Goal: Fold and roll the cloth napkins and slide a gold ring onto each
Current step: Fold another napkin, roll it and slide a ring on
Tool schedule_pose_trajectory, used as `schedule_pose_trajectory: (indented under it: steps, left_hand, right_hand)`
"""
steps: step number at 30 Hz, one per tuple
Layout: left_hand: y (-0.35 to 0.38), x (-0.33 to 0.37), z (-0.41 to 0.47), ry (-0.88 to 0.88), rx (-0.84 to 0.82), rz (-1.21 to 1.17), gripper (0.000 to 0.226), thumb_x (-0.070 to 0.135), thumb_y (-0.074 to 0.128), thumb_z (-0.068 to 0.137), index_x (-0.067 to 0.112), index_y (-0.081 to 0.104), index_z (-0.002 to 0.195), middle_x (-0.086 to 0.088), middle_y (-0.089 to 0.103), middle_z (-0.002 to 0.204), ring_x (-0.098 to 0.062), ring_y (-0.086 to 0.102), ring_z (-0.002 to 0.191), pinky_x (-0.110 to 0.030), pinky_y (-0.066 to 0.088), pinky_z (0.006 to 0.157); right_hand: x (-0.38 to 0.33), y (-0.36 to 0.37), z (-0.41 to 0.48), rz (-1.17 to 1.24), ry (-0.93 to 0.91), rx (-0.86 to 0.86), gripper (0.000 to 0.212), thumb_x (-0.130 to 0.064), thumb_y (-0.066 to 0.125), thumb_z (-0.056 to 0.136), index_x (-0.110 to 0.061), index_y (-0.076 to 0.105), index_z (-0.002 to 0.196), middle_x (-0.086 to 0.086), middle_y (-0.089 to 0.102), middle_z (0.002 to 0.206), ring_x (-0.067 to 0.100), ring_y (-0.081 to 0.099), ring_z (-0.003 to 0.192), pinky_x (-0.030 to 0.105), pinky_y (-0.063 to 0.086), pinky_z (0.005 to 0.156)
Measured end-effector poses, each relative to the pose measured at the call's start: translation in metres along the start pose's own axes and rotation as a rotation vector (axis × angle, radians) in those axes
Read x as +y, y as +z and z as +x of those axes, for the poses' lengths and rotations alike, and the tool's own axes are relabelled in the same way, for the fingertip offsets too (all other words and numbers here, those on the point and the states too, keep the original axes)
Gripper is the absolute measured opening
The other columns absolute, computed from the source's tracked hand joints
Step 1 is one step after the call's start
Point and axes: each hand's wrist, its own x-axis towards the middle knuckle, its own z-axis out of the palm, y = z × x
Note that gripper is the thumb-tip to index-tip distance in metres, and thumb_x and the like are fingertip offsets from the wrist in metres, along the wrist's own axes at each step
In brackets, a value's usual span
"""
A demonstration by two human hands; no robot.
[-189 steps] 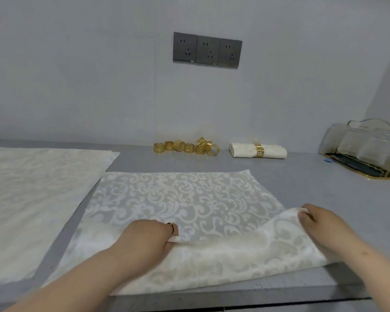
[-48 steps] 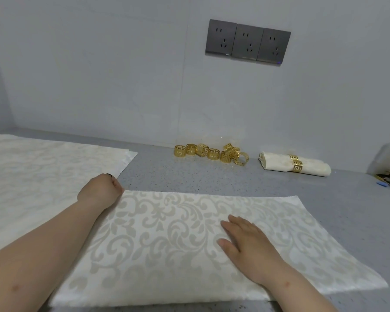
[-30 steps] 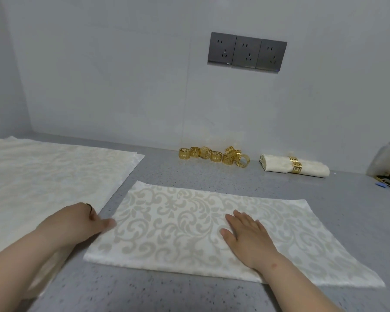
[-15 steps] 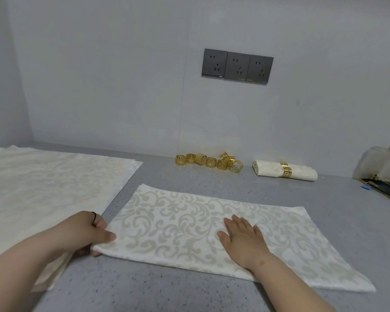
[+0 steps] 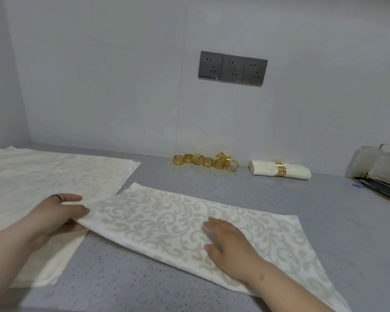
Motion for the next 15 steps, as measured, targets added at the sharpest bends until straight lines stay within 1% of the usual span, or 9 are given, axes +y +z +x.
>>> schedule_pose_trajectory:
  steps: [3, 7, 8, 10, 11, 12, 13, 14, 15]
  left_hand:
    - [-0.013, 0.007, 0.004, 0.056, 0.060, -0.094, 0.032, -0.006, 0.051, 0.088, 0.013, 0.044, 0.112, -0.013, 0.052, 0.076, -0.026, 0.055, 0.059, -0.014, 0.044, 0.031]
    - [-0.011, 0.015, 0.001, 0.138, 0.082, -0.111, 0.033, -0.006, 0.054, 0.086, 0.011, 0.043, 0.112, -0.013, 0.053, 0.076, -0.024, 0.057, 0.059, -0.013, 0.046, 0.035]
    - [-0.005, 0.019, 0.000, 0.175, 0.090, -0.058, 0.033, -0.006, 0.057, 0.084, 0.010, 0.043, 0.111, -0.015, 0.053, 0.079, -0.026, 0.056, 0.062, -0.015, 0.048, 0.039]
    - [0.015, 0.032, -0.006, 0.288, 0.104, 0.027, 0.033, -0.004, 0.062, 0.082, 0.010, 0.044, 0.106, -0.013, 0.051, 0.086, -0.028, 0.051, 0.073, -0.025, 0.051, 0.056]
    - [0.028, 0.040, -0.011, 0.360, 0.101, 0.058, 0.032, -0.002, 0.064, 0.081, 0.012, 0.044, 0.101, -0.010, 0.049, 0.085, -0.027, 0.050, 0.075, -0.026, 0.047, 0.063]
    - [0.041, 0.048, -0.019, 0.438, 0.084, 0.098, 0.030, -0.001, 0.065, 0.080, 0.014, 0.045, 0.096, -0.006, 0.049, 0.080, -0.023, 0.049, 0.071, -0.020, 0.044, 0.064]
    - [0.056, 0.055, -0.029, 0.521, 0.052, 0.149, 0.029, 0.001, 0.066, 0.079, 0.018, 0.045, 0.089, -0.002, 0.049, 0.074, -0.017, 0.049, 0.065, -0.011, 0.040, 0.056]
    - [0.071, 0.060, -0.042, 0.598, 0.001, 0.209, 0.032, 0.002, 0.067, 0.078, 0.023, 0.043, 0.082, 0.003, 0.049, 0.070, -0.010, 0.047, 0.061, -0.007, 0.036, 0.050]
    - [0.085, 0.060, -0.053, 0.665, -0.062, 0.263, 0.036, 0.004, 0.067, 0.078, 0.026, 0.039, 0.077, 0.007, 0.049, 0.068, -0.004, 0.046, 0.057, -0.007, 0.036, 0.049]
  right_hand:
    - [-0.015, 0.006, 0.000, 0.028, -0.067, -0.078, 0.050, -0.032, 0.035, 0.098, -0.024, 0.022, 0.145, -0.004, 0.011, 0.156, 0.011, 0.007, 0.143, 0.019, 0.000, 0.112]
    - [-0.032, 0.015, 0.006, 0.043, -0.051, -0.068, 0.050, -0.035, 0.031, 0.099, -0.023, 0.022, 0.146, -0.004, 0.009, 0.156, 0.012, 0.004, 0.144, 0.026, 0.000, 0.115]
    - [-0.034, 0.015, 0.008, 0.046, -0.048, -0.075, 0.050, -0.036, 0.032, 0.098, -0.022, 0.022, 0.146, -0.004, 0.010, 0.156, 0.013, 0.005, 0.144, 0.026, 0.001, 0.115]
    - [-0.038, 0.009, 0.010, 0.106, -0.022, -0.101, 0.051, -0.038, 0.034, 0.097, -0.019, 0.027, 0.144, -0.001, 0.018, 0.154, 0.015, 0.015, 0.142, 0.027, 0.010, 0.114]
    - [-0.039, 0.005, 0.011, 0.184, 0.017, -0.108, 0.050, -0.039, 0.035, 0.097, -0.016, 0.033, 0.141, 0.002, 0.029, 0.150, 0.017, 0.029, 0.135, 0.028, 0.019, 0.112]
    - [-0.040, -0.001, 0.014, 0.310, 0.067, -0.092, 0.047, -0.038, 0.037, 0.096, -0.011, 0.042, 0.135, 0.006, 0.042, 0.142, 0.018, 0.044, 0.121, 0.029, 0.032, 0.104]
    - [-0.041, -0.008, 0.017, 0.491, 0.132, -0.055, 0.044, -0.036, 0.039, 0.096, -0.007, 0.050, 0.126, 0.010, 0.053, 0.131, 0.019, 0.052, 0.101, 0.030, 0.042, 0.091]
    - [-0.043, -0.013, 0.019, 0.700, 0.209, -0.023, 0.041, -0.035, 0.040, 0.096, -0.002, 0.055, 0.117, 0.013, 0.060, 0.120, 0.018, 0.053, 0.086, 0.029, 0.045, 0.078]
    - [-0.044, -0.019, 0.021, 0.910, 0.283, -0.010, 0.039, -0.034, 0.040, 0.096, -0.002, 0.058, 0.108, 0.013, 0.065, 0.108, 0.018, 0.054, 0.078, 0.028, 0.044, 0.069]
